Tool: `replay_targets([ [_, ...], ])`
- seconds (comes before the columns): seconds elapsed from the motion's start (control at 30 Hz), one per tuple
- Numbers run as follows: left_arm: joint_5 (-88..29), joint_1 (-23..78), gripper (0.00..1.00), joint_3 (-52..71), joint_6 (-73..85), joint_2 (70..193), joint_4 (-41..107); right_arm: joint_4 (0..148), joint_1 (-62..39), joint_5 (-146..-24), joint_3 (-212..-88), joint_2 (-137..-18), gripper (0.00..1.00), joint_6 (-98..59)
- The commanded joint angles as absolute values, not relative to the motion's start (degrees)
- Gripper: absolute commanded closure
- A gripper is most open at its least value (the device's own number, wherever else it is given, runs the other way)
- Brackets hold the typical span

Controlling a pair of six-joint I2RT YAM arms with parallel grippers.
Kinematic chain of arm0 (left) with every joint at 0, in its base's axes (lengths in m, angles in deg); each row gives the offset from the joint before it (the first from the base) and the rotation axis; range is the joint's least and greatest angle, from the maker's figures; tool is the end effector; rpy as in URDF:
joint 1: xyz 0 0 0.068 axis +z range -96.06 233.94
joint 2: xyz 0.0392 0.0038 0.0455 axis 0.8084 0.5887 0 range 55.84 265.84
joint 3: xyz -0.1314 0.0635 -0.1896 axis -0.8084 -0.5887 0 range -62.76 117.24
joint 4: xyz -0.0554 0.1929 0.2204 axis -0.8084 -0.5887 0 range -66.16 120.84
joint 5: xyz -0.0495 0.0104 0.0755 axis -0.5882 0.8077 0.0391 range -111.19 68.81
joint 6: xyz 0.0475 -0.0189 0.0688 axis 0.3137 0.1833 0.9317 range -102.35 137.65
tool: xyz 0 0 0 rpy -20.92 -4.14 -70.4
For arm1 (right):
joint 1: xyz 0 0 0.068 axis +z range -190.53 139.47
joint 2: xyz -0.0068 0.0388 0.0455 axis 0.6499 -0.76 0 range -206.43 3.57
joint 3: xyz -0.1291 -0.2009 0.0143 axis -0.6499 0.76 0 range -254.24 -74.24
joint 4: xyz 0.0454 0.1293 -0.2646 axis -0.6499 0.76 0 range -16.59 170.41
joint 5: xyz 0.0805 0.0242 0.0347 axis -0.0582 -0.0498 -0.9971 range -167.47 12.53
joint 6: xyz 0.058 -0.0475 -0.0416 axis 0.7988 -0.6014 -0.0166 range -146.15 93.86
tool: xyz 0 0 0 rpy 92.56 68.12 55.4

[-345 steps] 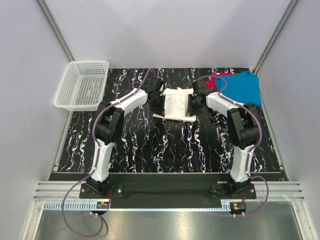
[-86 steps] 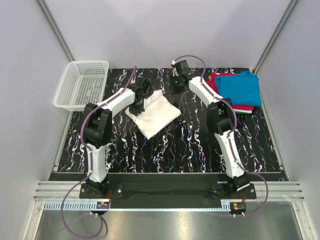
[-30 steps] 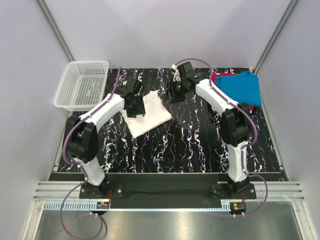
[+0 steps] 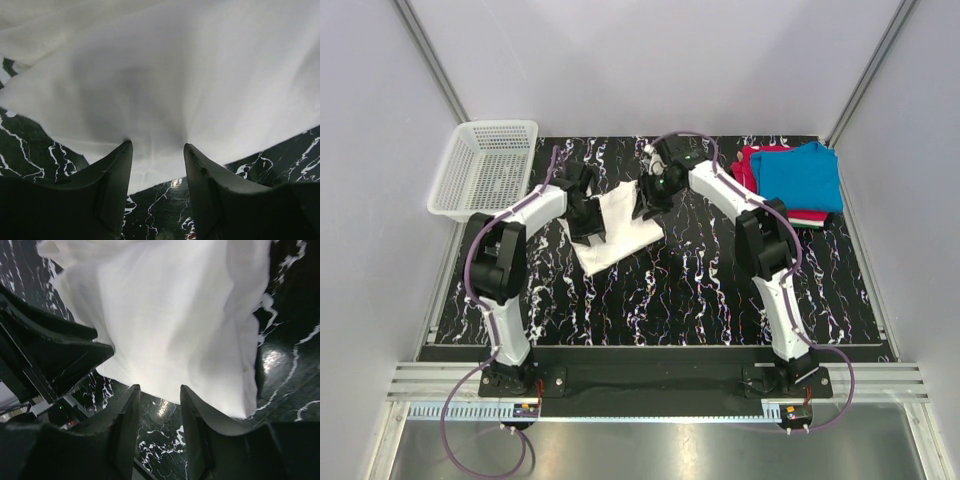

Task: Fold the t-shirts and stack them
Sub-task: Fold the tshirt

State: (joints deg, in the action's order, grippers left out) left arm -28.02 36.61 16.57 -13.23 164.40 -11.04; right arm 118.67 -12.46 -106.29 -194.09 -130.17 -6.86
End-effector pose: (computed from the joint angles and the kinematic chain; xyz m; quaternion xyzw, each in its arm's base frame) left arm 0.3964 -0.1332 0.1036 -0.1065 0.9790 -0.1205 0.1255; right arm 0.4595 0.2863 0.1488 -0.1375 0.9258 0.3231 0.1396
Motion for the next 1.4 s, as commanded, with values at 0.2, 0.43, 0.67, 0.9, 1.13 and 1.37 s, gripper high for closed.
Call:
replay_targets([
  [0.2, -27.08, 34.16, 0.51, 22.14, -12.33, 169.31, -12.04, 120.35, -11.0, -103.58, -187.09, -131.26, 0.62, -6.54],
  [0.43, -22.51, 30.56, 0.67, 26.89, -9.86, 173.35, -17.05, 123.95, -11.0, -98.66, -186.48, -132.14, 0.91, -6.63],
  [0.67, -22.07, 28.37, 0.85, 27.59, -8.99, 174.67, -17.76, 124.92, -10.91, -95.05, -182.79, -129.86, 1.0, -6.46],
  [0.9, -21.37, 24.94, 0.93, 26.54, -6.7, 175.11, -18.46, 125.27, -10.21, -93.2, -175.94, -125.38, 1.0, -4.7],
  [1.13, -19.96, 21.95, 0.95, 24.78, -4.06, 174.15, -18.37, 124.65, -8.11, -91.89, -168.65, -118.97, 1.0, -0.57],
  [1.37, -22.58, 19.4, 0.96, 20.4, -1.43, 171.34, -17.41, 123.51, -5.64, -91.27, -158.72, -111.75, 1.0, 7.41],
])
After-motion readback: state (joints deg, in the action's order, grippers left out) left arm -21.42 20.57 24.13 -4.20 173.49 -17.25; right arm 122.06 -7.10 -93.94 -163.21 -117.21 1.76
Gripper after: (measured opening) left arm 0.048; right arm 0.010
